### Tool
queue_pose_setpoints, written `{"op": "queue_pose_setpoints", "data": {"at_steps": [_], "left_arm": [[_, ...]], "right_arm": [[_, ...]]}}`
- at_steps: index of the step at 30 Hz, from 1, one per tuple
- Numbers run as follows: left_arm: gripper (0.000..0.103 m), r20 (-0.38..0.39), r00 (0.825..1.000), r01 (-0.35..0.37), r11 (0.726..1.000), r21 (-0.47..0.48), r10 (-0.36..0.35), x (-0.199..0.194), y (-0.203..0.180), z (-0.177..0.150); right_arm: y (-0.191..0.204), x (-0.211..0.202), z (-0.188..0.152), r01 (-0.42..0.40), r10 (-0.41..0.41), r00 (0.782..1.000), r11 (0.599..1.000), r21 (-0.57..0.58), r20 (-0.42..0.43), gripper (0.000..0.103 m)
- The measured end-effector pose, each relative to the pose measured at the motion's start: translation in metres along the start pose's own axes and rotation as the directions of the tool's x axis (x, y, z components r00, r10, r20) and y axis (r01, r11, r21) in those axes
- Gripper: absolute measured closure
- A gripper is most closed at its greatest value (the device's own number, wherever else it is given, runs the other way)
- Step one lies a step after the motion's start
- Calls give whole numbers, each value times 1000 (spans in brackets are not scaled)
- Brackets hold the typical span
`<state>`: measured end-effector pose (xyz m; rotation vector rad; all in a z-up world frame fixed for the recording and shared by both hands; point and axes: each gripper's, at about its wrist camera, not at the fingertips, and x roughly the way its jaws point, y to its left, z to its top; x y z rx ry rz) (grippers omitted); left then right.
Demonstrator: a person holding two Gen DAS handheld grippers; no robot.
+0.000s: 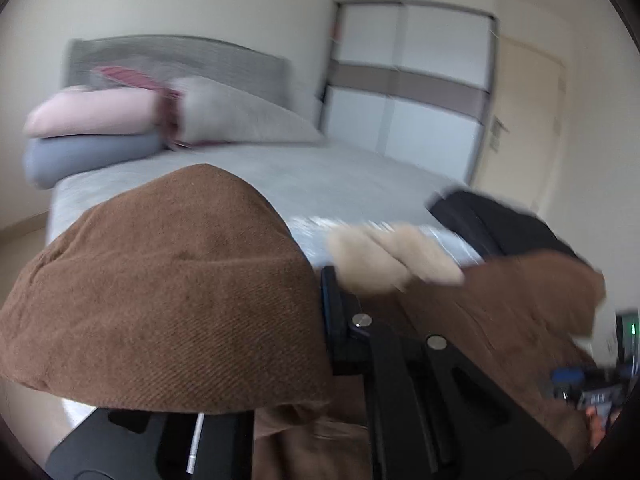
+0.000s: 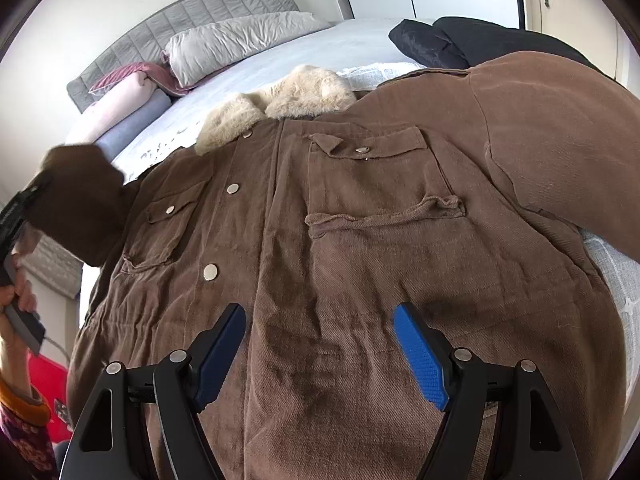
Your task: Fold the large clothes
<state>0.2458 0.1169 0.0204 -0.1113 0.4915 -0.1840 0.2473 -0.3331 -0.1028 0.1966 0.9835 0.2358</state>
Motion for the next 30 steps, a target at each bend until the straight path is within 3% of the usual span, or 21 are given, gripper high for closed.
{"op": "queue_pose_setpoints", "data": {"at_steps": [2,3,5,6,7,9,10,12,13,18,21,25,28,30], "left_arm": [[91,-125,990,78,995,63,-70,33,-29,-14],[84,-176,980,105,991,82,-89,46,-38,-20],[74,-346,931,171,977,124,-119,85,-61,-47],[69,-443,890,195,970,149,-111,105,-70,-71],[69,-474,876,188,966,177,-84,115,-74,-84],[64,-416,906,174,962,211,-73,107,-75,-89],[59,-423,902,178,966,188,-84,104,-72,-85],[40,-457,878,212,971,108,-141,93,-66,-78],[39,-458,873,228,970,81,-167,83,-63,-75],[31,-426,883,261,960,97,-197,13,-58,-68],[20,-363,916,209,975,72,-170,-16,-34,-53],[17,-294,944,118,986,-117,-148,-34,19,-41],[15,-280,959,-14,976,-218,-49,-26,47,-46],[15,-284,958,-102,963,-251,27,-22,61,-50]], "right_arm": [[0,0,0,0,0,1000,1000,2,-2,25],[-1,0,0,-1,1,1000,1000,4,-3,25],[-2,0,0,-2,2,1000,1000,7,-5,25],[-2,0,1,-3,3,1000,1000,9,-6,25],[-2,-1,1,-3,3,1000,1000,11,-5,25],[-3,-3,2,-5,5,1000,1000,14,0,25],[-3,-4,2,-5,5,1000,1000,13,1,25],[-1,-7,3,-7,7,1000,1000,5,8,25],[0,-7,4,-5,5,1000,1000,1,10,25],[18,-15,11,1,0,1000,999,-49,22,25],[41,-20,16,-16,17,1000,995,-97,11,25],[82,-21,23,9,-10,1000,979,-203,-5,25],[122,-13,30,12,-18,1000,957,-290,-18,25],[154,1,34,15,-28,999,936,-352,-31,25]]}}
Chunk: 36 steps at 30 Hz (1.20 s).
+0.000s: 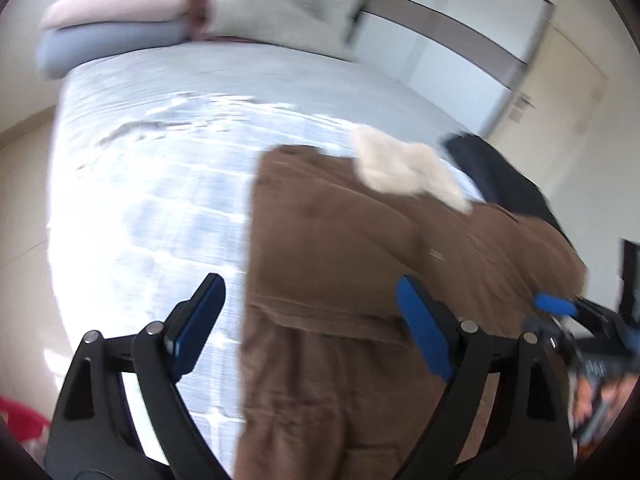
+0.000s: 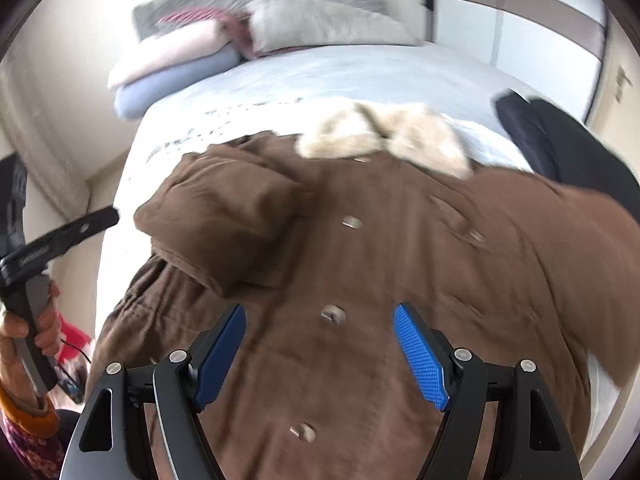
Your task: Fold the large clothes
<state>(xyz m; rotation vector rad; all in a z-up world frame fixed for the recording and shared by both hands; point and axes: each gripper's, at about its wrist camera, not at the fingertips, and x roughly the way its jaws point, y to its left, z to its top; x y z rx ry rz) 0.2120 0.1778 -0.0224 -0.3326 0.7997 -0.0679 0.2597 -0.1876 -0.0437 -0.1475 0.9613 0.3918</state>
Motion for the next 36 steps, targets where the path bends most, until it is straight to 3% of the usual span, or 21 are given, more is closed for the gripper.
{"op": "queue_pose_setpoints", "data": {"at_steps": [4,8,14,15,16,17,19,21,25,28,32,36], "left_arm": [[15,-84,996,-23,997,-80,17,15,23,2],[15,-115,991,-84,986,-142,68,25,43,3],[15,-145,985,-129,961,-244,96,24,74,0],[15,-138,986,-122,961,-248,90,22,76,0],[15,-131,988,-114,962,-248,83,20,75,0],[15,-124,990,-102,965,-243,74,18,74,0],[15,-115,992,-81,969,-233,56,16,71,2],[15,-112,993,-60,973,-222,36,16,66,2],[15,-100,995,-25,984,-175,7,19,52,3],[15,-97,995,-7,990,-138,-6,22,41,2],[15,-108,994,5,995,-97,-16,28,28,-2],[15,-102,995,14,997,-70,-21,32,18,-3]], "right_arm": [[49,31,22,22,-23,1000,991,-131,-12,25],[99,64,38,67,-69,998,956,-284,2,25],[132,108,49,100,-112,994,926,-364,-10,27],[133,114,50,100,-114,993,927,-362,-17,40],[134,121,51,87,-107,994,927,-364,-35,66],[133,125,52,94,-118,992,928,-360,-45,76],[126,124,56,90,-113,992,941,-327,-51,86],[116,111,61,78,-91,995,957,-278,-32,90],[86,75,68,86,-80,996,982,-166,41,91],[45,55,67,32,-31,998,999,-30,49,91],[-20,55,40,-28,30,1000,989,147,-10,90],[-61,66,4,11,16,994,971,238,-111,84]]}}
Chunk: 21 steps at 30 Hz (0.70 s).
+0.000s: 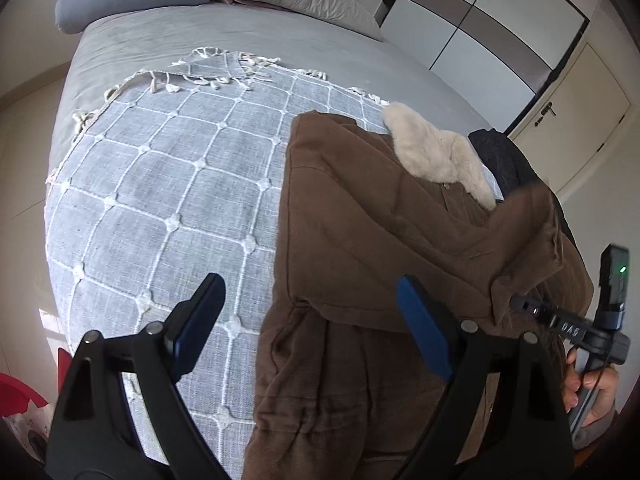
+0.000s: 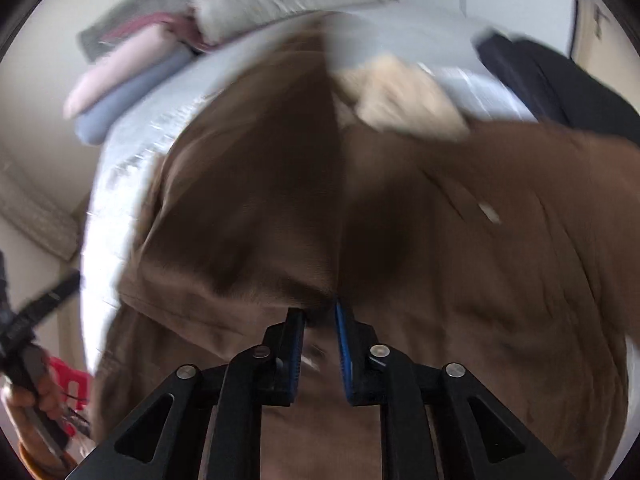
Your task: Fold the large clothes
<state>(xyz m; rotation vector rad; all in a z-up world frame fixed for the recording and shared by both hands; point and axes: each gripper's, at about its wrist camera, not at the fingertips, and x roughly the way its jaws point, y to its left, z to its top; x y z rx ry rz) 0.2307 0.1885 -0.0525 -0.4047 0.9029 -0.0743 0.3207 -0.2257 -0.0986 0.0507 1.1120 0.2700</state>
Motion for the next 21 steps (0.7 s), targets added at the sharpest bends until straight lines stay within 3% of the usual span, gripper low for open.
{"op": "queue_pose_setpoints", "data": {"at_steps": [3,5,10,16,21], "left_arm": [[15,15,1000,15,999,28,-15,2,-8,-1],[15,24,999,25,998,55,-26,4,-14,-1],[15,15,1000,24,995,98,-25,11,-24,-3],[15,-1,1000,-19,997,76,19,17,-13,-1],[15,8,1000,-14,1000,8,14,17,4,6]], "right_arm": [[-28,-1,-17,7,-6,1000,999,52,-25,79],[-44,-6,-24,-37,40,999,995,92,-31,77],[-67,-31,-35,-17,14,1000,994,108,22,47],[-90,-64,-30,-28,15,996,989,144,92,41],[-102,-68,-11,-113,82,984,973,200,158,38]]}}
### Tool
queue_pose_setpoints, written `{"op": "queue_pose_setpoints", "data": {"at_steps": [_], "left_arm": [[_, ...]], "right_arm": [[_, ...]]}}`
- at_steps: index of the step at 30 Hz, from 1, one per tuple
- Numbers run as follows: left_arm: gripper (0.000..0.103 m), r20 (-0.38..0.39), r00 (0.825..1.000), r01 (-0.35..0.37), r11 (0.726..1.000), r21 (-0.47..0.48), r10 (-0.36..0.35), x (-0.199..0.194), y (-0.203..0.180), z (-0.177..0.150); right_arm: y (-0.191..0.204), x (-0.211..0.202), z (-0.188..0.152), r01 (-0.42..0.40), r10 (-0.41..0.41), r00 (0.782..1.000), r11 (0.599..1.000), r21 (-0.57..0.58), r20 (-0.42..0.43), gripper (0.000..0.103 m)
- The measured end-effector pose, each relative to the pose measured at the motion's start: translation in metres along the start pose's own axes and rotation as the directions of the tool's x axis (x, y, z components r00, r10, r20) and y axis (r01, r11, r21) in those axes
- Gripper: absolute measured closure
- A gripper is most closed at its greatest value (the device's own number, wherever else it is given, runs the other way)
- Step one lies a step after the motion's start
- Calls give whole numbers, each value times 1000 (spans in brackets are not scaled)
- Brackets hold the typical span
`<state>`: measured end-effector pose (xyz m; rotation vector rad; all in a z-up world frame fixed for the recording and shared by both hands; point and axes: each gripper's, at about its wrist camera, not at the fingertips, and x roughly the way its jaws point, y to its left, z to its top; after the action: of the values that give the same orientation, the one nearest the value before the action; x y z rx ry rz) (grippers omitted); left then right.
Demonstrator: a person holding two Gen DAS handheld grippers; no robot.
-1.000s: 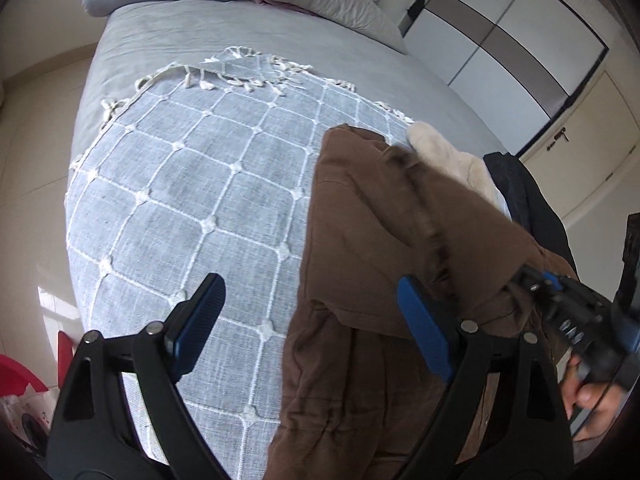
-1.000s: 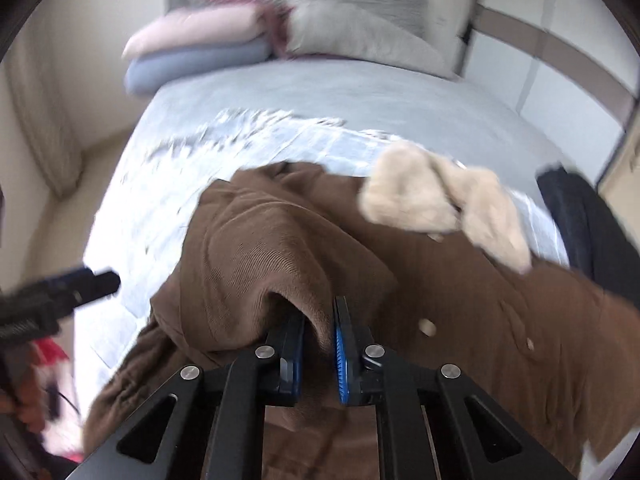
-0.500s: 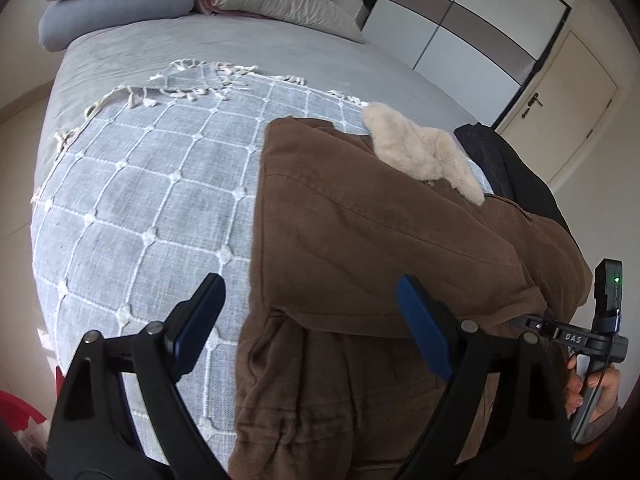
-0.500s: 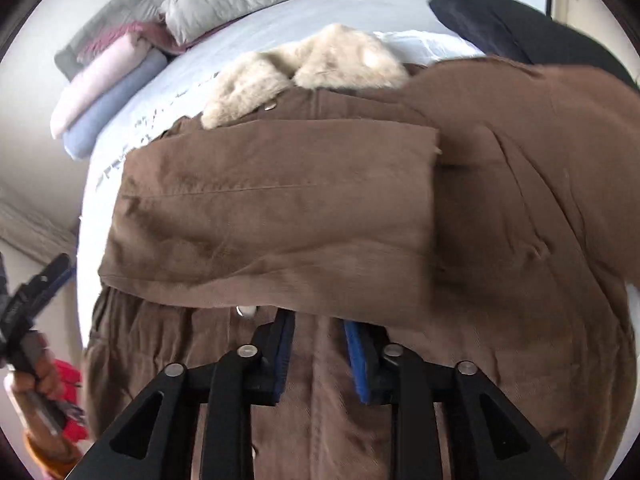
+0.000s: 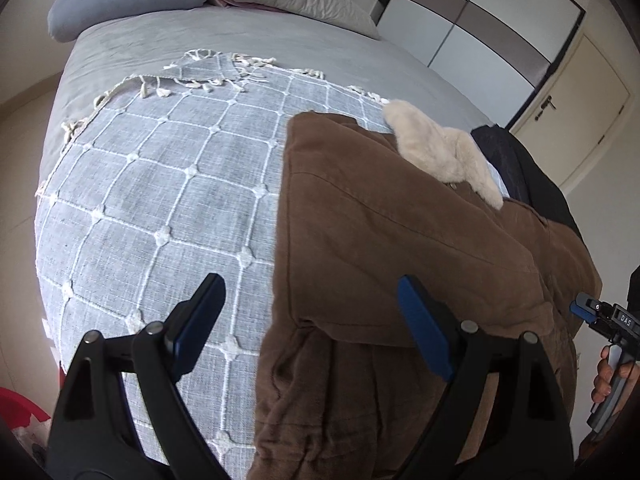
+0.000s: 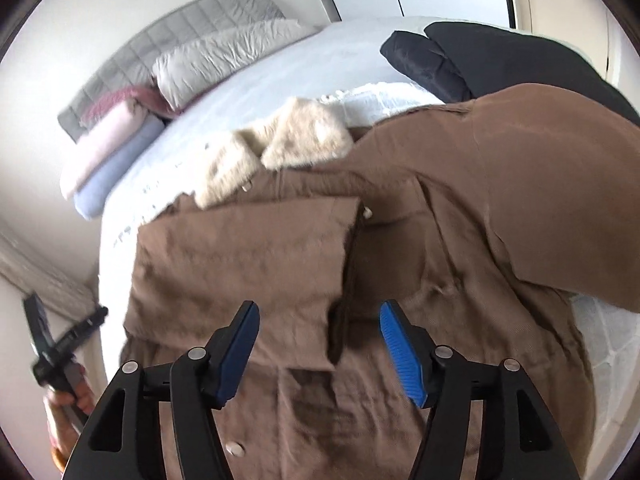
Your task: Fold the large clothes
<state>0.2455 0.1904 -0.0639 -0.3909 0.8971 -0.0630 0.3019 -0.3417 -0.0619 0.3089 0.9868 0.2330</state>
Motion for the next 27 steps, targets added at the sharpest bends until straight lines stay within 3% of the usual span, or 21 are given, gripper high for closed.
{"op": "queue_pose_setpoints", "data": {"at_steps": [5,9,11,12,13,14,18,22,23,24,26,27], "left_arm": [[16,19,1000,-3,998,-67,4,3,17,5],[19,18,1000,21,992,-121,-19,9,26,9],[20,18,999,39,989,-145,-37,14,29,10],[20,12,999,54,987,-149,-52,19,29,12],[21,9,998,64,988,-143,-63,22,29,14],[22,4,998,68,989,-134,-68,28,28,19],[22,5,995,98,987,-128,-99,49,26,47],[25,-75,994,75,992,-97,-83,92,18,77],[40,-86,993,77,993,-95,-85,101,17,82],[68,-96,990,96,990,-106,-106,110,17,87],[85,-92,984,137,981,-134,-150,115,17,89],[88,-50,988,138,984,-116,-145,108,15,89]], "right_arm": [[4,49,18,-21,23,998,999,30,-53,38],[8,96,28,122,-124,990,992,-28,-65,39],[8,115,32,167,-170,983,985,-47,-70,48],[13,121,34,162,-166,984,985,-67,-60,69],[19,121,37,160,-165,985,983,-85,-51,85],[26,117,41,159,-163,986,982,-103,-40,88],[57,78,61,142,-128,988,970,-198,83,91],[72,50,78,130,-88,980,961,-244,178,91],[74,47,80,128,-77,977,959,-255,200,91],[74,46,81,131,-73,974,954,-269,215,91],[72,51,81,137,-69,971,947,-292,230,91],[69,56,80,134,-66,971,945,-297,230,91]]}}
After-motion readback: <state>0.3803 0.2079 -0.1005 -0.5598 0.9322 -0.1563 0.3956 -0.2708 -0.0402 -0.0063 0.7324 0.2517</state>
